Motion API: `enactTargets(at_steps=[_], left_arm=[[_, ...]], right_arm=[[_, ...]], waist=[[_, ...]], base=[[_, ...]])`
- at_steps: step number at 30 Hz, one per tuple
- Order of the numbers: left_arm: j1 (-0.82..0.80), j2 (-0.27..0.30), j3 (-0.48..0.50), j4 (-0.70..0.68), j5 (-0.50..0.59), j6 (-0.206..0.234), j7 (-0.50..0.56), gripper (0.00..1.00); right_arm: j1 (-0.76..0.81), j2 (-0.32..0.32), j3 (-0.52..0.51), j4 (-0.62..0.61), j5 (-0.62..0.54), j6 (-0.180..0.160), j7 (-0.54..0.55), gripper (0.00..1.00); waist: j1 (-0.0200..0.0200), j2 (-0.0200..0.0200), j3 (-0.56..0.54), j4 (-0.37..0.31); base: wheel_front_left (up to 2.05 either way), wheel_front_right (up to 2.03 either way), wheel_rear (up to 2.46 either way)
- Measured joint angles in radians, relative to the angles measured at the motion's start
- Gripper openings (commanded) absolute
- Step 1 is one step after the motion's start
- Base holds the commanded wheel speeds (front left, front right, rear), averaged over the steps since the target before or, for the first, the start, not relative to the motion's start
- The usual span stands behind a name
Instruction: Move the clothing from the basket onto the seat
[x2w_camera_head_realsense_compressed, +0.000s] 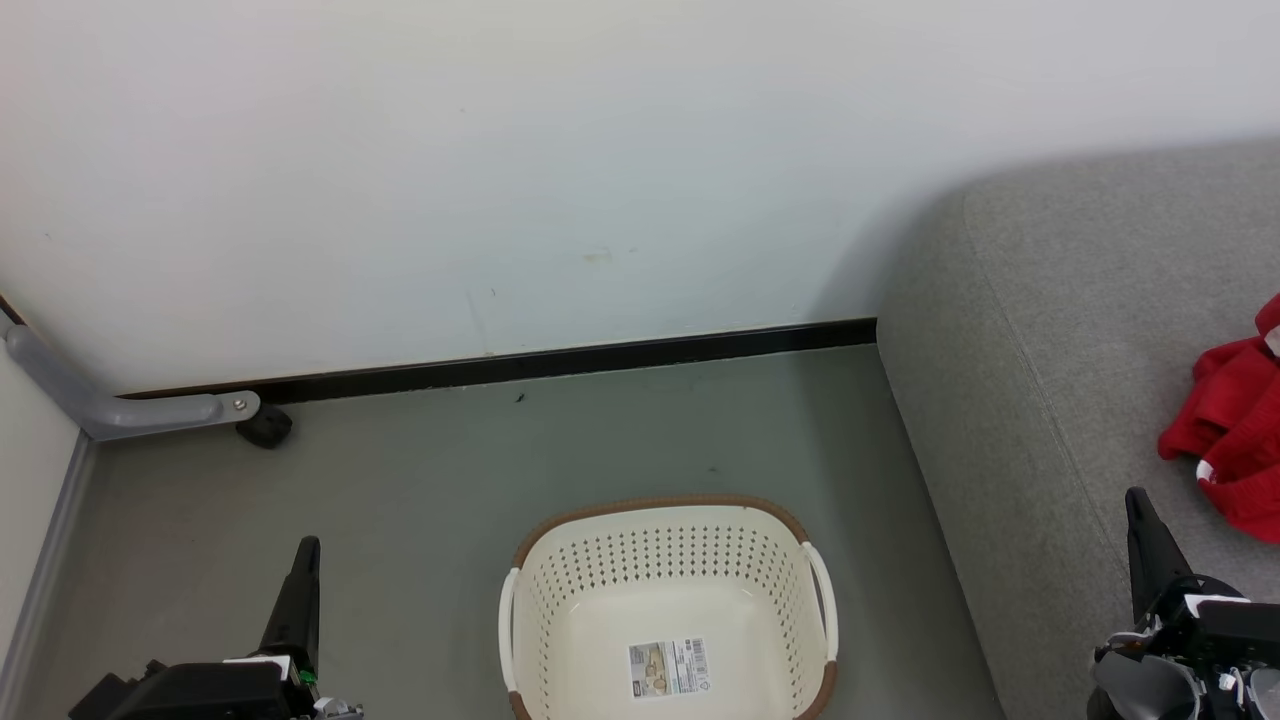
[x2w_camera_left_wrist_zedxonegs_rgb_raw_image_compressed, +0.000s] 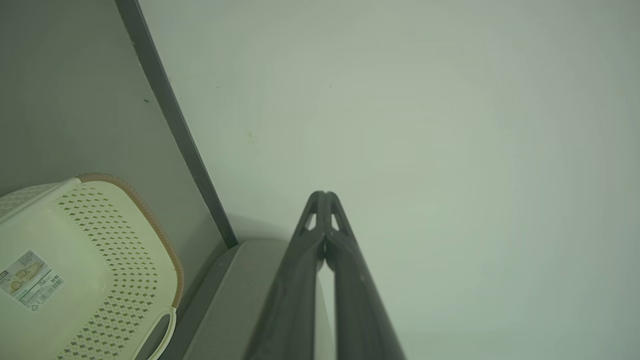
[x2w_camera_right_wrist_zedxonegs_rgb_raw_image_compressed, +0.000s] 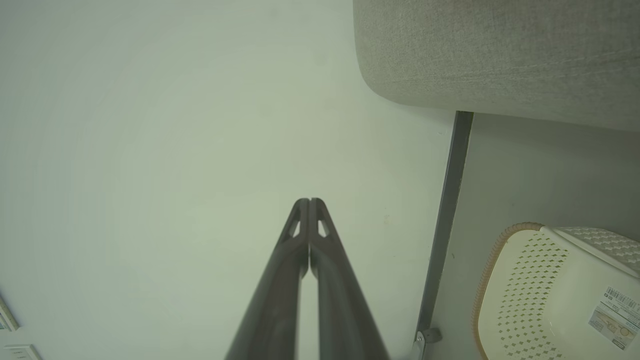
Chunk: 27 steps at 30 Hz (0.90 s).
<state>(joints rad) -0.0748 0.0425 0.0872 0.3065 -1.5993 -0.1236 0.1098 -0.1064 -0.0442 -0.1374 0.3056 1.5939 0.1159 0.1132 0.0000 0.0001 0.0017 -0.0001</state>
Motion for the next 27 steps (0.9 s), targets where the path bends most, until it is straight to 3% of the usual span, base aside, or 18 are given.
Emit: enactTargets(at_steps=[27], left_arm=[[0.0, 0.0, 0.0, 0.0, 0.0, 0.0, 0.0, 0.0]], right_arm=[[0.002, 0.0, 0.0, -0.001, 0.0, 0.0, 0.0, 0.0]], waist=[[0.0, 0.0, 0.0, 0.0]], base=[[0.0, 0.0, 0.0]])
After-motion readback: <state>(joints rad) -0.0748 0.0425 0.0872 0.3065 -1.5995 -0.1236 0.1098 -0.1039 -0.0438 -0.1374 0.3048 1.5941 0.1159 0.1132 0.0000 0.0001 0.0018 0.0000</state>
